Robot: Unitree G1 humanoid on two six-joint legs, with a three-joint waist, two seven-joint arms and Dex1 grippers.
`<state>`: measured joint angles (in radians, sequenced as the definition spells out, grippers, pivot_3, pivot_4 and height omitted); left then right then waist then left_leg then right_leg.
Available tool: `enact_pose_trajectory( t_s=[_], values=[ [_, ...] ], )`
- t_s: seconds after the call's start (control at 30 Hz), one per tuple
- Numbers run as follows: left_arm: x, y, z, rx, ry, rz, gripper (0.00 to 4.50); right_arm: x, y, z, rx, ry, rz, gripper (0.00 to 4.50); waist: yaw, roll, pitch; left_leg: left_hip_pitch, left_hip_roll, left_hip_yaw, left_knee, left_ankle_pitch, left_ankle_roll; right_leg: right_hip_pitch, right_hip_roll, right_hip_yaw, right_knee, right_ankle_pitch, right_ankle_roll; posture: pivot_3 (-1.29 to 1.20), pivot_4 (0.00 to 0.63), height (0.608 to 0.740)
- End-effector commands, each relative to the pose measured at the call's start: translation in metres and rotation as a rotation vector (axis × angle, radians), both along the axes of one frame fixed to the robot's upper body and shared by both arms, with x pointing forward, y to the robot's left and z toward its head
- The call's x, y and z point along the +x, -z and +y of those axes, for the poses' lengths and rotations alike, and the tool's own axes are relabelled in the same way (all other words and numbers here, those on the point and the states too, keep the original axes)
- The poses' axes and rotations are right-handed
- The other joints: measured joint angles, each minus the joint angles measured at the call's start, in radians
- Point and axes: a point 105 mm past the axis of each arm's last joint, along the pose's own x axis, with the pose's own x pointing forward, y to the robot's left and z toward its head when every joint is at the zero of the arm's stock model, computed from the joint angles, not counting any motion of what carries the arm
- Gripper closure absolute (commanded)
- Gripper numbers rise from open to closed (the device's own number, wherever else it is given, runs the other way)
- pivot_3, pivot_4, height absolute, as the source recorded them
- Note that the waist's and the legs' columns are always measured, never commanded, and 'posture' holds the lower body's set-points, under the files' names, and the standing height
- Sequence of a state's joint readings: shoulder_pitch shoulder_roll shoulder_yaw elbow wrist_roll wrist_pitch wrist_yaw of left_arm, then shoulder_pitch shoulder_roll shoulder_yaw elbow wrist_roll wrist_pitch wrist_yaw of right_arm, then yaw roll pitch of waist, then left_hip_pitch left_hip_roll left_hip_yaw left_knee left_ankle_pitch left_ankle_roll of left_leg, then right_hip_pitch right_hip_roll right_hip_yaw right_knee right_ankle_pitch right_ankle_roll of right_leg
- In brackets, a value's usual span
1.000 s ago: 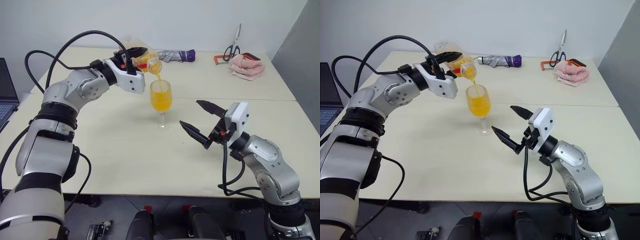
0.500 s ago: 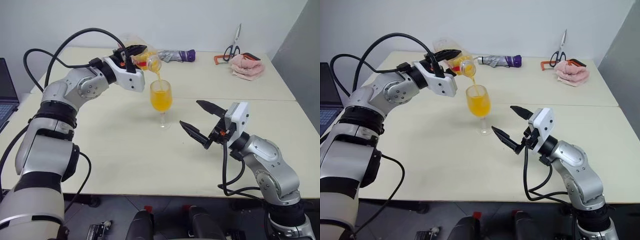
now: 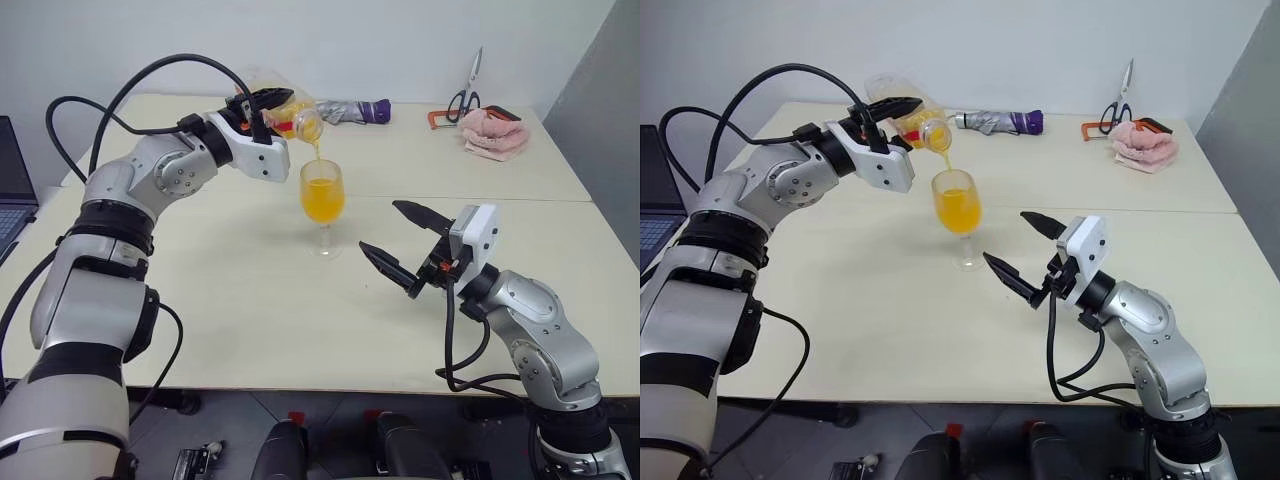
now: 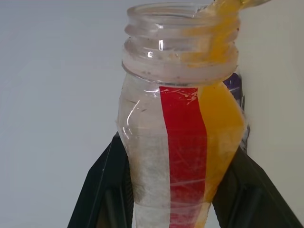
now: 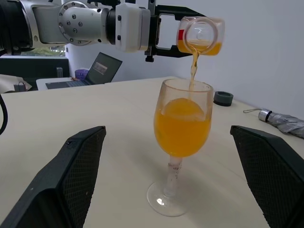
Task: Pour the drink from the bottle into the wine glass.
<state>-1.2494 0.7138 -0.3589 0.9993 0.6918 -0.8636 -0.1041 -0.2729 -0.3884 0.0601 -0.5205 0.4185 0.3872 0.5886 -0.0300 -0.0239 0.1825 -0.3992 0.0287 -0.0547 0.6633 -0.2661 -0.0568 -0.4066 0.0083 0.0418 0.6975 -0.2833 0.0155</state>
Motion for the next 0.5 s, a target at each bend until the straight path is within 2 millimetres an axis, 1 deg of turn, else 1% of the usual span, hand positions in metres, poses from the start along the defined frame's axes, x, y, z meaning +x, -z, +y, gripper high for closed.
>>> enact_pose_trajectory(
  t_s=[0.03,0.2,0.3,0.37,0.43,0.5],
  values=[
    [-0.0027,-0.0209,0.0008,-0.086,0.009,-0.038,2.81,-0.0055,-0.0102,0.0007,0.019,-0.014,-0.047,0.0,0.0,0.0,0.0,0.0,0.0,0.0,0.0,0.0,0.0,0.0,0.0,0.0,0.0,0.0,0.0,0.0,0.15,0.74],
    [-0.0004,-0.018,0.002,-0.156,0.005,0.01,2.81,-0.0057,-0.0118,0.0011,0.018,-0.017,-0.054,0.0,0.0,0.0,0.0,0.0,0.0,0.0,0.0,0.0,0.0,0.0,0.0,0.0,0.0,0.0,0.0,0.0,0.15,0.74],
    [0.0002,-0.0152,0.0012,-0.23,0.016,0.064,2.81,-0.0048,-0.0129,0.0013,0.011,-0.014,-0.061,0.0,0.0,0.0,0.0,0.0,0.0,0.0,0.0,0.0,0.0,0.0,0.0,0.0,0.0,0.0,0.0,0.0,0.15,0.74],
    [0.0016,-0.0132,0.0023,-0.31,0.019,0.113,2.81,-0.0042,-0.013,0.0014,0.008,-0.013,-0.061,0.0,0.0,0.0,0.0,0.0,0.0,0.0,0.0,0.0,0.0,0.0,0.0,0.0,0.0,0.0,0.0,0.0,0.15,0.74],
    [0.0045,-0.0135,0.0067,-0.456,0.023,0.184,2.81,-0.0043,-0.0133,0.0022,0.006,-0.017,-0.06,0.0,0.0,0.0,0.0,0.0,0.0,0.0,0.001,0.0,0.0,0.0,0.0,0.0,0.0,0.0,0.0,0.0,0.15,0.74],
    [0.0045,-0.0136,0.0102,-0.54,0.03,0.23,2.81,-0.0053,-0.0146,0.0038,0.002,-0.027,-0.062,0.0,-0.002,0.0,0.0,0.0,0.0,0.0,0.001,0.0,0.0,0.0,0.0,0.0,0.001,0.0,0.0,0.0,0.15,0.74]
  ],
)
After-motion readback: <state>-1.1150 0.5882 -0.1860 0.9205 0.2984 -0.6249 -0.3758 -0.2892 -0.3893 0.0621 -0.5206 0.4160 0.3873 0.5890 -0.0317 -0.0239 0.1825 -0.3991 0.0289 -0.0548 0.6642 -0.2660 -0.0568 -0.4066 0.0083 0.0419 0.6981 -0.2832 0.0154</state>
